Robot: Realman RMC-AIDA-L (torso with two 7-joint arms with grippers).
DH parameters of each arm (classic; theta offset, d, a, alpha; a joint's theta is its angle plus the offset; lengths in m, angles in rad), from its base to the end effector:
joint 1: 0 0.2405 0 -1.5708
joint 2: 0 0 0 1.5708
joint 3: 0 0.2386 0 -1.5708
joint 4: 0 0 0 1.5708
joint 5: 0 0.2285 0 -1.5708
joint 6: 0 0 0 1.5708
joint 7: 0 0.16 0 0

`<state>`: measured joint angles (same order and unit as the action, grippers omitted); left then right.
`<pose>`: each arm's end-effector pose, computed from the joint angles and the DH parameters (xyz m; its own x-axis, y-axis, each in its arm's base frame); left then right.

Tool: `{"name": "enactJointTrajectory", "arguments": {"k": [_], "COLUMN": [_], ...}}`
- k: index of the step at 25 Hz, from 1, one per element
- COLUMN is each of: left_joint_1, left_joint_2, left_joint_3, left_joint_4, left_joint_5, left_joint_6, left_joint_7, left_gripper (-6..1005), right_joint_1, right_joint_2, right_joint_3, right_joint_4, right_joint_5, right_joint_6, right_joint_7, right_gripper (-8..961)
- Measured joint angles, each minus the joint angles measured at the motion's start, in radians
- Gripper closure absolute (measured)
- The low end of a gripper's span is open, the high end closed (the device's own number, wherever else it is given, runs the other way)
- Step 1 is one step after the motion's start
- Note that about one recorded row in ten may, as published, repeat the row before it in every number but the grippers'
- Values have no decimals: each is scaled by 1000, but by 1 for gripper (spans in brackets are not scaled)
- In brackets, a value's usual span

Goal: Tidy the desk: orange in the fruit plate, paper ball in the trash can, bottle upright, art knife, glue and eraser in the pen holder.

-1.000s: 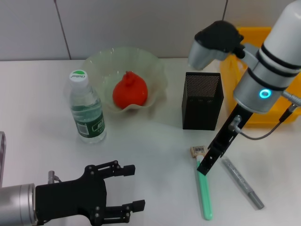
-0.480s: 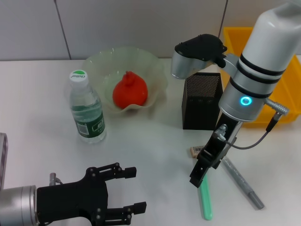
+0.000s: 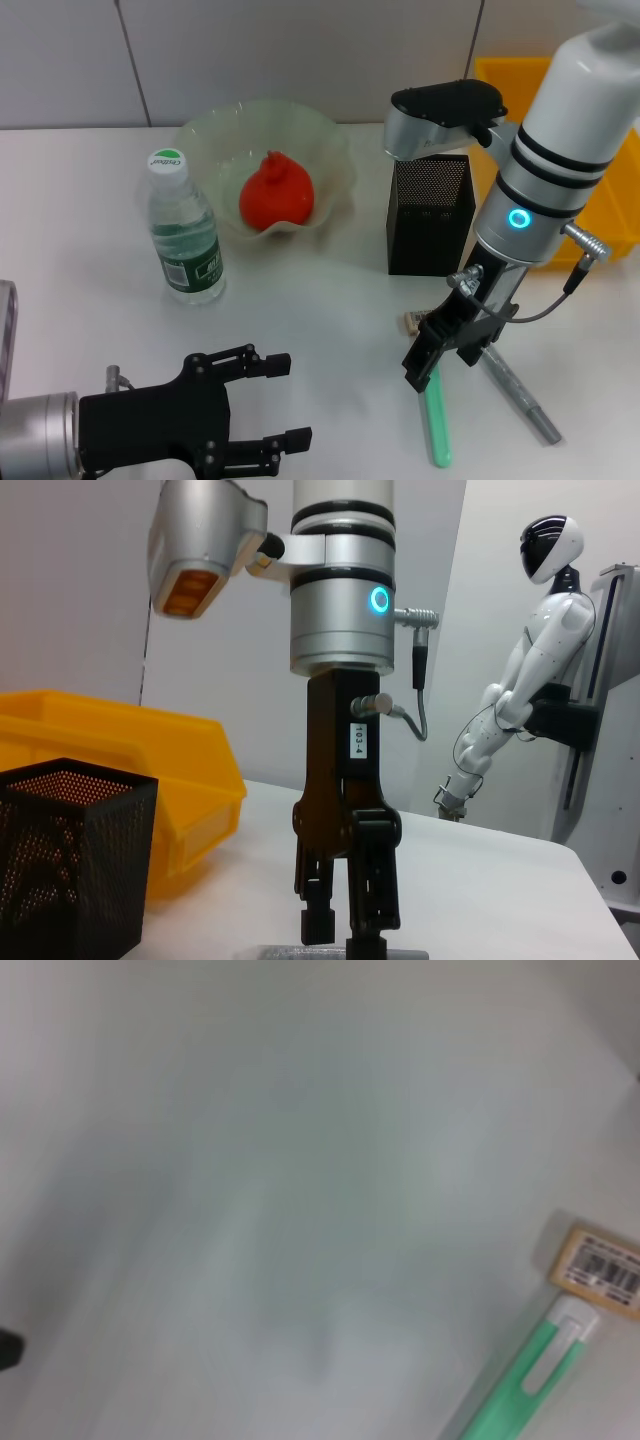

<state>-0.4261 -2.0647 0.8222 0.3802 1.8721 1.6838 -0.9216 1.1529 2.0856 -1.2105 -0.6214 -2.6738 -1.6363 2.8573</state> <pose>-0.2710 0.2641 -0.0509 0.7865 0.1751 0.5923 0.2597 -0.9638 -0.0598 0.1309 0.3828 -0.0604 0.3638 -0.8405 0.4016 -0.7636 -0.5160 -0.3882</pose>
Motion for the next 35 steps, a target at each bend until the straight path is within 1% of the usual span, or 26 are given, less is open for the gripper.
{"name": "enactJointTrajectory", "arguments": {"k": [5, 8, 10, 19, 20, 21, 22, 23, 25, 27, 35], "left_joint_1": [-2, -3, -6, -7, -6, -6, -5, -5, -4, -3, -3], "left_joint_2": [0, 0, 0, 0, 0, 0, 0, 0, -1, -1, -1], "left_joint_3": [0, 0, 0, 0, 0, 0, 0, 0, 0, 0, 0], "left_joint_4": [1, 0, 0, 0, -1, -1, -1, -1, -1, -1, -1], "left_joint_5": [0, 1, 1, 1, 1, 1, 1, 1, 1, 1, 1], "left_joint_6": [0, 0, 0, -1, -1, -1, -1, -1, -1, 0, 2], "left_joint_7": [0, 0, 0, 0, 0, 0, 0, 0, 0, 0, 0], "left_gripper": [201, 201, 201, 201, 201, 201, 201, 201, 201, 201, 201], "right_joint_1": [-9, -1, 1, 6, 8, 8, 8, 8, 9, 14, 15], "right_joint_2": [-2, -1, 2, 7, 7, 7, 7, 7, 7, 7, 7], "right_joint_3": [-2, -33, -80, -111, -150, -150, -198, -198, -238, -254, -257], "right_joint_4": [42, 78, 78, 76, 78, 78, 76, 76, 73, 77, 81], "right_joint_5": [-3, -4, -1, 30, 74, 74, 104, 104, 119, 122, 124], "right_joint_6": [33, 56, 73, 115, 120, 120, 127, 127, 133, 137, 140], "right_joint_7": [16, 9, 7, -9, -20, -20, -21, -21, -21, -18, -20], "right_gripper": [173, 173, 173, 174, 174, 174, 174, 174, 174, 174, 174]}}
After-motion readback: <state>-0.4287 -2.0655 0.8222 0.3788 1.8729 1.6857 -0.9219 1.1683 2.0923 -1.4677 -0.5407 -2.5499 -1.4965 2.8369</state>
